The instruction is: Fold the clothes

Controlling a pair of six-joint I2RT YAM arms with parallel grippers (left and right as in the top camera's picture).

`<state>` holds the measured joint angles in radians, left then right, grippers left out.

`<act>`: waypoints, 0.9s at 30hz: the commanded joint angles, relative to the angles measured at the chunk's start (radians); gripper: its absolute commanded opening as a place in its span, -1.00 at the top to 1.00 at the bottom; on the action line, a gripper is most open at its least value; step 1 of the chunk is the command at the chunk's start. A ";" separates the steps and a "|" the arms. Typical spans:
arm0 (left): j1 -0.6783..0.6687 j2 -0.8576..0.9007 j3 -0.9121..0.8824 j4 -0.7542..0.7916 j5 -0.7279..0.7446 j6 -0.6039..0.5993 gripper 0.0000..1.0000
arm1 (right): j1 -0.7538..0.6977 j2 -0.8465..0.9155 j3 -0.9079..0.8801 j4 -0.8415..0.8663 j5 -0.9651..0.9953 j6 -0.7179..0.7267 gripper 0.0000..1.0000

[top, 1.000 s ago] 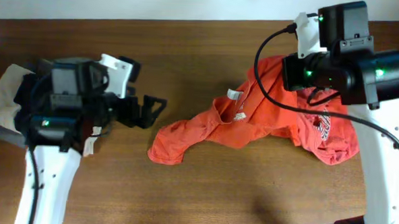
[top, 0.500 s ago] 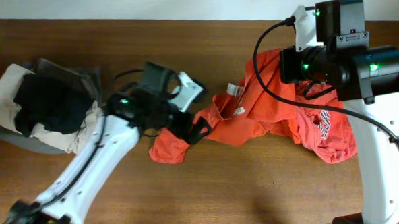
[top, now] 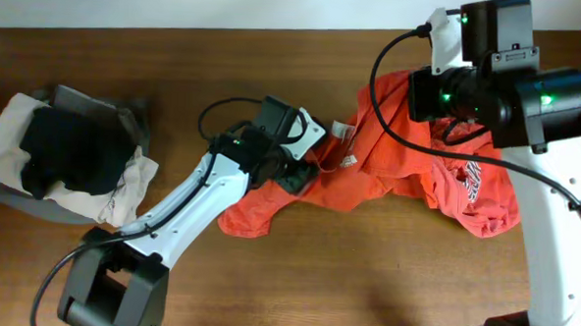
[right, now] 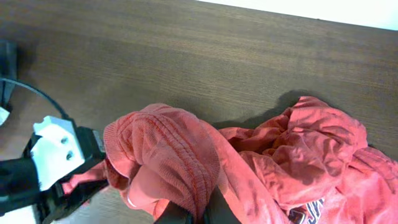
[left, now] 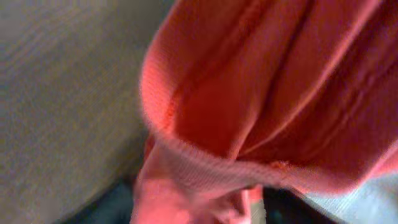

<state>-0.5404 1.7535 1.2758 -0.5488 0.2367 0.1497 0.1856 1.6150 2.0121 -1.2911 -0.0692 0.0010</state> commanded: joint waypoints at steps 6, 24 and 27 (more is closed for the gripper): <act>0.000 0.009 0.042 0.032 -0.143 0.002 0.99 | 0.004 -0.043 0.014 -0.015 0.050 0.008 0.92; 0.164 -0.025 0.489 0.130 -0.196 0.141 1.00 | -0.089 -0.046 0.016 -0.121 0.418 0.185 0.92; 0.163 -0.025 0.530 0.246 -0.187 0.144 1.00 | -0.144 -0.056 0.031 -0.135 0.418 0.232 0.92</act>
<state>-0.3843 1.7557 1.7325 -0.3866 0.0200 0.2604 0.1047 1.6032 2.0125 -1.4151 0.2874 0.1467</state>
